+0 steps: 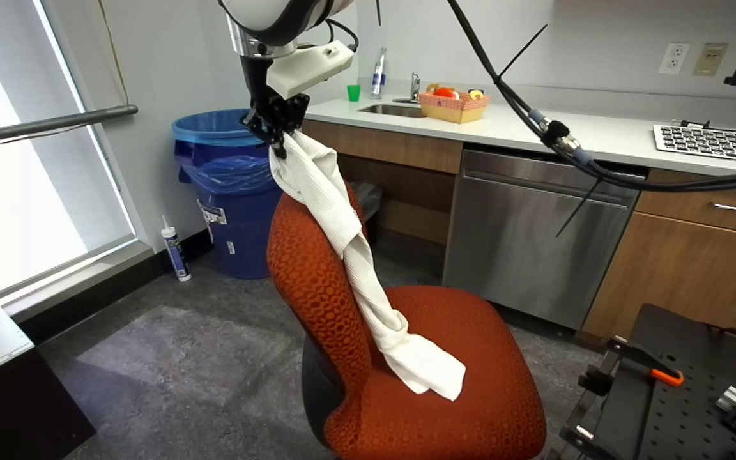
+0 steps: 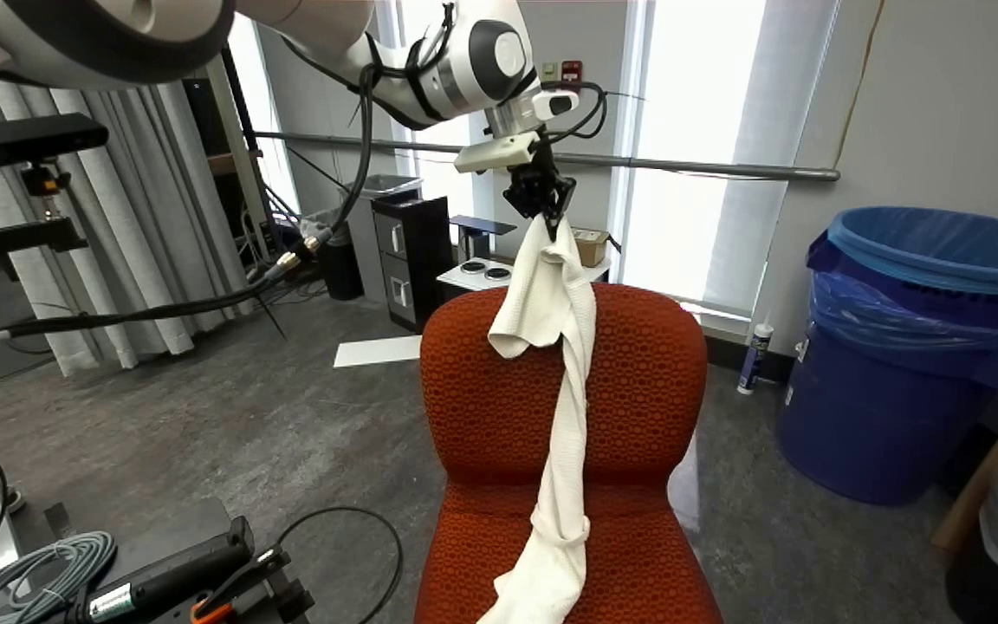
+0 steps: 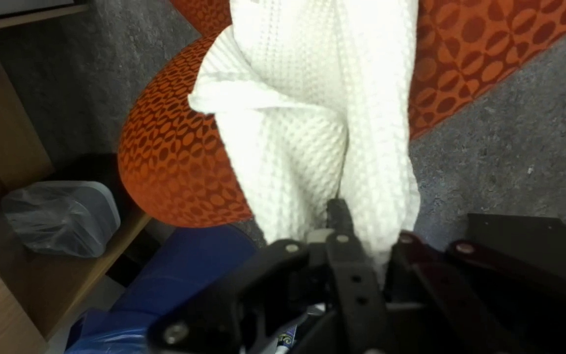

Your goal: Pick the white scarf on the seat and put it on the back of the chair

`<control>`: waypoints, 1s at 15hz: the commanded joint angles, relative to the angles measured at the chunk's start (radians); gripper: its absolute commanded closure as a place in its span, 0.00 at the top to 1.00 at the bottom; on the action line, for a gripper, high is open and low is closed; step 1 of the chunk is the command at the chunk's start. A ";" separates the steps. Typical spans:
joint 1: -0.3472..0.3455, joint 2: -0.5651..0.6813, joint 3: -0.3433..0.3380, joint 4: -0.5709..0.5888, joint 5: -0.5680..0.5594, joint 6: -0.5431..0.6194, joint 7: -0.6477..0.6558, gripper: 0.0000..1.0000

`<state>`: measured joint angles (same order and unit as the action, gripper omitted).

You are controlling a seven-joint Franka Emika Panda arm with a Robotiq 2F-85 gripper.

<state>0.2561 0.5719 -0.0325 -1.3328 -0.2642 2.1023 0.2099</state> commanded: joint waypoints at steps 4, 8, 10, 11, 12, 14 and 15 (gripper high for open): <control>0.019 0.214 0.000 0.228 -0.019 -0.073 0.010 0.00; 0.012 0.281 0.000 0.278 -0.002 -0.060 -0.014 0.32; 0.014 0.292 -0.003 0.299 -0.005 -0.057 -0.019 0.49; 0.011 0.288 -0.003 0.296 -0.004 -0.046 -0.024 0.59; 0.011 0.285 -0.005 0.297 -0.006 -0.044 -0.025 0.66; 0.008 0.272 -0.006 0.288 -0.007 -0.032 -0.030 0.84; 0.007 0.266 -0.005 0.289 -0.006 -0.030 -0.034 0.91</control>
<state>0.2689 0.8306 -0.0368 -1.0855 -0.2711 2.0765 0.2008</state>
